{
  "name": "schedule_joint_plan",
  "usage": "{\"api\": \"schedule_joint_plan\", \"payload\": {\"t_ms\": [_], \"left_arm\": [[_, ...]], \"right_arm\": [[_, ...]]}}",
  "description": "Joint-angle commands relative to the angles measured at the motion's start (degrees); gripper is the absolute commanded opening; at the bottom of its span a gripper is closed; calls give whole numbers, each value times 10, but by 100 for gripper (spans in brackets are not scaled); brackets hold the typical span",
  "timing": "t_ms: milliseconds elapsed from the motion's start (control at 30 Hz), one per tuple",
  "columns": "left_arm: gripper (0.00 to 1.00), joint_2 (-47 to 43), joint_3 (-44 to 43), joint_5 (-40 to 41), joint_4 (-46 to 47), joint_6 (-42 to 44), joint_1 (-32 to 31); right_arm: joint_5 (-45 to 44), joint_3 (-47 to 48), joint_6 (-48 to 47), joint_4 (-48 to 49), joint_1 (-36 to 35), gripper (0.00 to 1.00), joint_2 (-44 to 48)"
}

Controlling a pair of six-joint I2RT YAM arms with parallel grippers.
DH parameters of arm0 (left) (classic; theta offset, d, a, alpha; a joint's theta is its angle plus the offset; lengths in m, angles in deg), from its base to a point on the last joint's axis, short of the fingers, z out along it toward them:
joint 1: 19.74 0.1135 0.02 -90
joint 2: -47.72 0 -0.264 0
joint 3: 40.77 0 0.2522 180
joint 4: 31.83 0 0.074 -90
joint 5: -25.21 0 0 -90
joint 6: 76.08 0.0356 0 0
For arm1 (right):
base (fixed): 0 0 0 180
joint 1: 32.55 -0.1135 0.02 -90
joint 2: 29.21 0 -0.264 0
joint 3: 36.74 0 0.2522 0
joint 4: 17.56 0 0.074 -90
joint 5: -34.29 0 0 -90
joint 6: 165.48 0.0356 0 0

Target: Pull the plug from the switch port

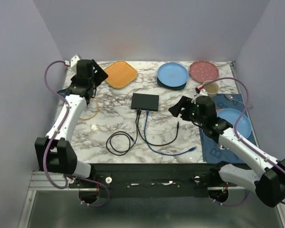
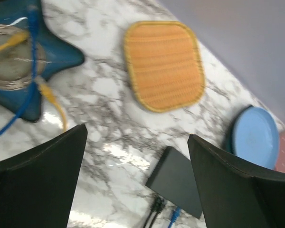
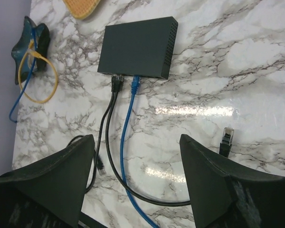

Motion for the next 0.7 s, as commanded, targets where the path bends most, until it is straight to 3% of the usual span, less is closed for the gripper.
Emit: {"api": "schedule_joint_plan", "payload": {"t_ms": [0,167,233,333,400,500,633,667], "left_arm": [[99,-86,116,53,133,-13,-55],[99,-148,330,-17,431,-120,-59],[99,-126,312,-55,413,-87,-69],[99,-53,212,-127,309,6,-112],[99,-10,185,-196,304,15,-124],[99,39,167,-238,308,13,-138],[84,103,130,-305,291,31,-147],[75,116,105,-309,268,36,-151]], "right_arm": [[36,12,-30,21,-3,81,-28],[53,19,-40,36,-3,80,-68],[73,24,-35,43,-4,80,-86],[105,40,-23,52,-6,78,-136],[122,56,-14,57,-6,75,-179],[159,73,8,64,-6,71,-232],[194,86,38,104,-6,65,-287],[193,91,44,106,-6,63,-297]]}}
